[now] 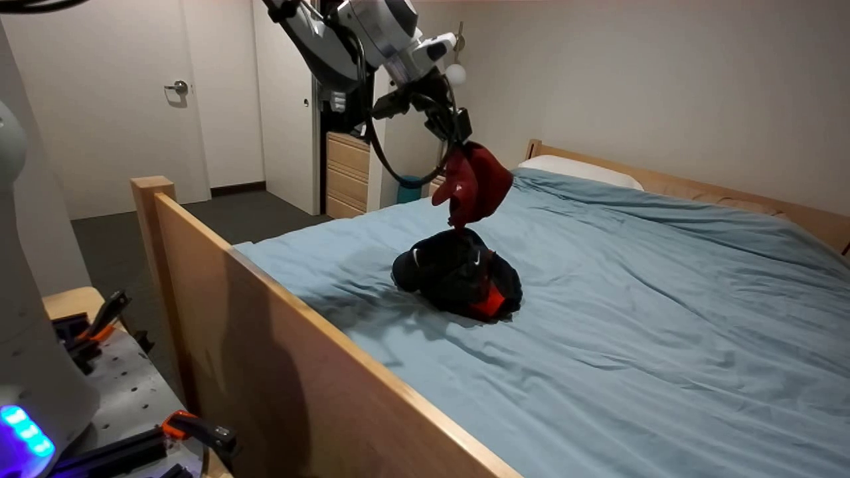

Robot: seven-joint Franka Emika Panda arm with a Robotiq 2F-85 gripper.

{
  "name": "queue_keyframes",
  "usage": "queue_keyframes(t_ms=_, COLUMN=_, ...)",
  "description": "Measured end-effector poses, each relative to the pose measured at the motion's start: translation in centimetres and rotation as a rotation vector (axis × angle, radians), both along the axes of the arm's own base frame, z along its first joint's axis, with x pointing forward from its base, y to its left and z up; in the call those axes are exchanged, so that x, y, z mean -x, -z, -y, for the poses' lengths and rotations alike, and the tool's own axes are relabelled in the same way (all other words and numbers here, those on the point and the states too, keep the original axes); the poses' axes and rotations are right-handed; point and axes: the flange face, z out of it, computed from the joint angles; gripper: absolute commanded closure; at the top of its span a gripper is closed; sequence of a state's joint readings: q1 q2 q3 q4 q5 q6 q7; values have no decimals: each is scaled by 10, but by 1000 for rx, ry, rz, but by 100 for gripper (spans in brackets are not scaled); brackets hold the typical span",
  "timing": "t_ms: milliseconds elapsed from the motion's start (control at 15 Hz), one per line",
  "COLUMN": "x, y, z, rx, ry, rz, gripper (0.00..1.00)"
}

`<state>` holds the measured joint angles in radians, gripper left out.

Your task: Move the red hat and put it on top of other hats

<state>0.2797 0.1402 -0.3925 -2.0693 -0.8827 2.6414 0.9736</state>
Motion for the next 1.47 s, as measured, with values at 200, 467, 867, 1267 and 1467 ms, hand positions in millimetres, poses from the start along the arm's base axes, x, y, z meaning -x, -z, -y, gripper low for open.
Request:
queue_keyframes(t_ms=200, x=7, y=20, z=-9, rx=6, ry=13, rz=-68, gripper=98)
queue_keyframes(t_ms=467, x=27, y=70, z=-21, rx=-71, ry=12, rz=-148, gripper=98)
queue_keyframes(t_ms=867, x=48, y=123, z=-24, rx=-290, ry=-25, rz=-135, gripper=98)
queue_keyframes(t_ms=1267, x=46, y=127, z=-33, rx=-344, ry=-81, rz=-112, gripper=98)
queue_keyframes(t_ms=1467, x=42, y=90, z=-27, rx=-331, ry=-85, rz=-47, gripper=98)
